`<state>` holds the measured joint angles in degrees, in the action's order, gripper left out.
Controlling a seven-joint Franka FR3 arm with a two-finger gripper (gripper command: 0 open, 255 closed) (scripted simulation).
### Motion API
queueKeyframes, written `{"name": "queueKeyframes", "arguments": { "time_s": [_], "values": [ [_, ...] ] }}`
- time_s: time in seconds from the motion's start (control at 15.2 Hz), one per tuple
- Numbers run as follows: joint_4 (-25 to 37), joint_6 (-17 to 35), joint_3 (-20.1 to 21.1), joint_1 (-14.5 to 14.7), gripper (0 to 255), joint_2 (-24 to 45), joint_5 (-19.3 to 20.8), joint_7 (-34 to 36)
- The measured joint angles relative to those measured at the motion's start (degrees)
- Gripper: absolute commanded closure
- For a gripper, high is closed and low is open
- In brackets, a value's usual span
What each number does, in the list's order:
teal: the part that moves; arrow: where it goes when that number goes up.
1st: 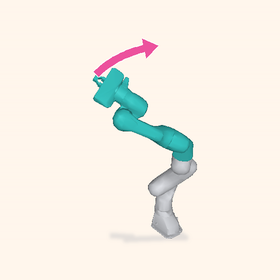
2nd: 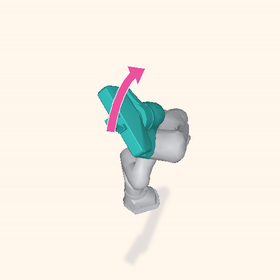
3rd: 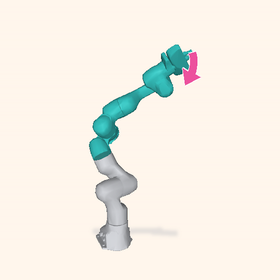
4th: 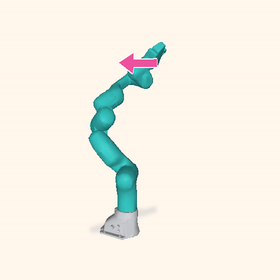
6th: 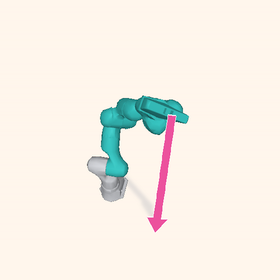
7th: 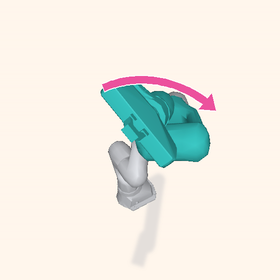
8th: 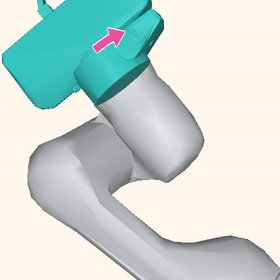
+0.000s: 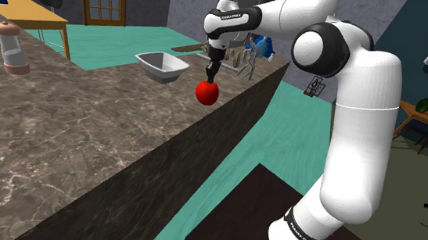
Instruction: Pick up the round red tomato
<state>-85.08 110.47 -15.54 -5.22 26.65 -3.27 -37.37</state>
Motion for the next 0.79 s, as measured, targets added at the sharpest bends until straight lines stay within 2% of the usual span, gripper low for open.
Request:
{"name": "queueKeyframes", "arguments": {
  "time_s": [0.79],
  "values": [
    [6.68,-7.85,-0.27,-0.27,255,-1.22,0.32,-0.15]
  ]
}}
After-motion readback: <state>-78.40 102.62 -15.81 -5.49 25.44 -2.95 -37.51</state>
